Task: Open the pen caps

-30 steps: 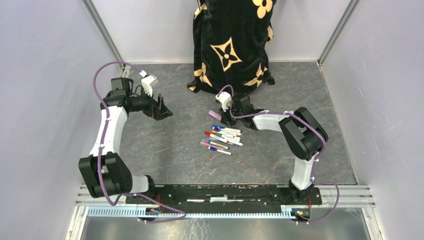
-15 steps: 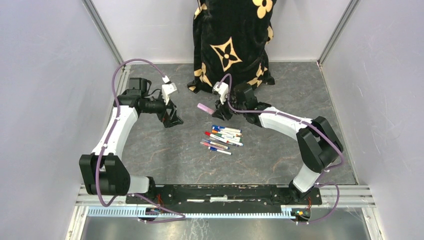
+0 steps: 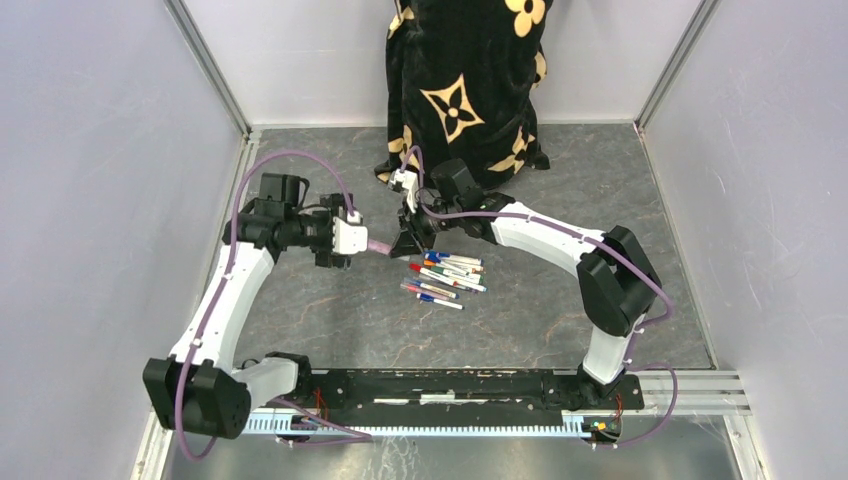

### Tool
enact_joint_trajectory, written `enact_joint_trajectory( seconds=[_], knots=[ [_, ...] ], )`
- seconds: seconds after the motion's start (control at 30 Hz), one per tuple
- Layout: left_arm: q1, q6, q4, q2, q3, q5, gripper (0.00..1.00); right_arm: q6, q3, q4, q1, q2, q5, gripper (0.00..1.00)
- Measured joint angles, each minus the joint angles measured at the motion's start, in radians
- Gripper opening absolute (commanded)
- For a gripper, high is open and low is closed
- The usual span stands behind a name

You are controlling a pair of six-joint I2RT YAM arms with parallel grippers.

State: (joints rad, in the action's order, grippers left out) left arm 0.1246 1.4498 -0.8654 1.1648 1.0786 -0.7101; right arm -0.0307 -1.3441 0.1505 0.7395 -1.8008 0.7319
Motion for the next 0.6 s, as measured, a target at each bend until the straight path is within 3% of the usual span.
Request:
enact_joint_trajectory(
  seconds=[0.3, 0.47, 0.6],
  knots=[
    [0.087, 0.247, -0.025, -0.124, -0.125, 0.039, 0.82, -0.137, -0.002, -0.029, 0.019, -0.015, 0.116, 0.0],
    [0.111, 0.33, -0.009, -0.178, -0.188, 0.054, 0.57, -0.176, -0.002, -0.048, 0.019, -0.015, 0.153, 0.0],
    [0.114, 0.394, 0.037, -0.208, -0.231, 0.055, 0.26, -0.201, 0.0, -0.067, 0.019, -0.015, 0.179, 0.0]
  ],
)
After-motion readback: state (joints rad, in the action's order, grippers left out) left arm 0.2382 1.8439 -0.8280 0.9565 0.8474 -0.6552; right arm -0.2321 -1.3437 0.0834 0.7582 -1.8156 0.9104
